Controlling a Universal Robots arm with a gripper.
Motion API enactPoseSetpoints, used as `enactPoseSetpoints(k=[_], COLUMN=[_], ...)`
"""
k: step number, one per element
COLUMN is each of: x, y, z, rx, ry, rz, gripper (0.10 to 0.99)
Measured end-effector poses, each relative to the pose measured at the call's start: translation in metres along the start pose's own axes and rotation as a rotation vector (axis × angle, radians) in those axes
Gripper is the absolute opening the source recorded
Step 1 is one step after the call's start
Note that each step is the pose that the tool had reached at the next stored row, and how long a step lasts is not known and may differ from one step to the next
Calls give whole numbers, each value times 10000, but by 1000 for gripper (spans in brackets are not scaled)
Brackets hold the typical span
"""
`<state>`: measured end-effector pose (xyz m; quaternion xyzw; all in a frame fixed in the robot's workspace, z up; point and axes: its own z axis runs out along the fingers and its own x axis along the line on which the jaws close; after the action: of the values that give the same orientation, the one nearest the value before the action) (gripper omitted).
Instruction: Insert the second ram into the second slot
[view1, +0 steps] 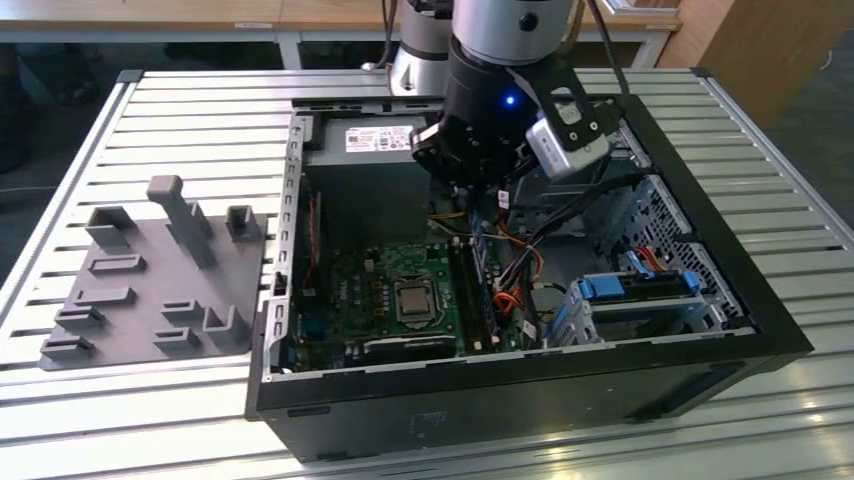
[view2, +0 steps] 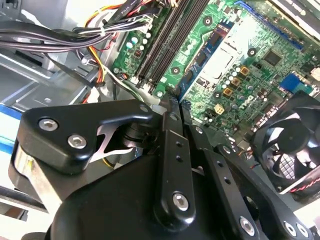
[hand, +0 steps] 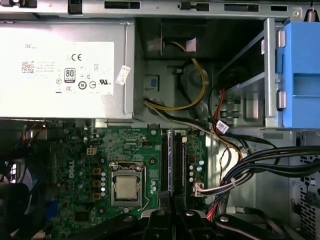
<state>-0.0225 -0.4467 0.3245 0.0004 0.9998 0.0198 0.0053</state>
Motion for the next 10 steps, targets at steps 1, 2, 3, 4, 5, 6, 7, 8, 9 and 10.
enactPoseSetpoints(k=[1, 2, 3, 4, 5, 6, 7, 8, 9, 10], x=[-4, -9, -11, -11, -12, -12, -12, -11, -11, -11], y=[-1, -2, -2, -3, -6, -18, -37, -62, -89, -112], z=[18, 36, 54, 73, 91, 109, 124, 141, 155, 167], rx=[-1, -1, -1, -1, -2, 0, -3, -15, -34, -58], ry=[5, 7, 10, 11, 14, 17, 20, 20, 20, 20], rz=[-27, -30, -31, -32, -33, -36, -35, -34, -34, -34], gripper=[137, 137, 137, 137, 137, 137, 137, 137, 137, 137])
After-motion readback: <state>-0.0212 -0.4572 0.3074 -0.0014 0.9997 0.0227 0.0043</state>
